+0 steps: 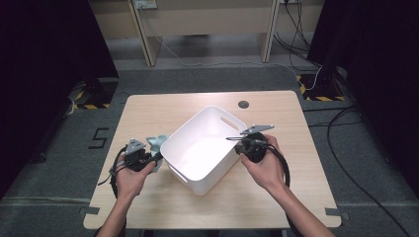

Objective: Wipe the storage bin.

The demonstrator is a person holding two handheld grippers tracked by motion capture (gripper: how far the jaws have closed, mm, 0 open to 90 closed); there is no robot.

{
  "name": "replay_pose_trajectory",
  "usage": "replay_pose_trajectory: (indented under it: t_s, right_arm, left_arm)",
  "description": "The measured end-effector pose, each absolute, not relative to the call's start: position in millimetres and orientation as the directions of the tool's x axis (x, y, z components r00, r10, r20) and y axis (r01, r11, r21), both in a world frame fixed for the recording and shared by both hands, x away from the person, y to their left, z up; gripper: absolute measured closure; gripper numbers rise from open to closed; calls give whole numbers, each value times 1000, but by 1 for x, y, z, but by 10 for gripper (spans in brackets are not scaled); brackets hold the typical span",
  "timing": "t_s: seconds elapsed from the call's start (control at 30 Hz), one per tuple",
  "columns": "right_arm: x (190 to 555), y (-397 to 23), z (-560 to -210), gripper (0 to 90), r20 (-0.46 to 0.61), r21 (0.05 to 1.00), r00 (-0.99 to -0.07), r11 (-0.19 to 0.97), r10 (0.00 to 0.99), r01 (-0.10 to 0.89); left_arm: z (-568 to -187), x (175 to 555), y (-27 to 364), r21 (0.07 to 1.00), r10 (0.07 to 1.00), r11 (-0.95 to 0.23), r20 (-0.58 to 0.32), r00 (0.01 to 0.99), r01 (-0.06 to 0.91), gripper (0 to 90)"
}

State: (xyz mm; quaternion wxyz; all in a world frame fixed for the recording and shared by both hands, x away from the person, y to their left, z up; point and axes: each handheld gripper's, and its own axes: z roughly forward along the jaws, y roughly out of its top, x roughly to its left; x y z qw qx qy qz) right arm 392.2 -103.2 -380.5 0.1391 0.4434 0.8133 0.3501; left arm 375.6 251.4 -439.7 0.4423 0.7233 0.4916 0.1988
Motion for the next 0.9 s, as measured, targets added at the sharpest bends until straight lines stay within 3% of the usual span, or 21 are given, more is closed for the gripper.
replay_pose_trajectory:
  t_s: [0.17,0.3,0.5,0.9]
  right_arm:
    - [398,-85,-382,900,45,688,-569,388,821,614]
    - [416,-92,-384,880,26,697,-506,348,862,627]
    - [424,-111,-386,813,86,713,-454,264,887,650]
    - [418,-117,-367,669,164,792,-444,151,881,592]
  left_arm:
    - [-439,384,231,837,885,-140,-134,446,529,774]
    - [-439,390,218,838,870,-152,-138,473,524,773]
    - [-439,390,206,842,853,-222,-76,516,491,768]
    - [-433,343,205,866,821,-268,-24,571,422,766]
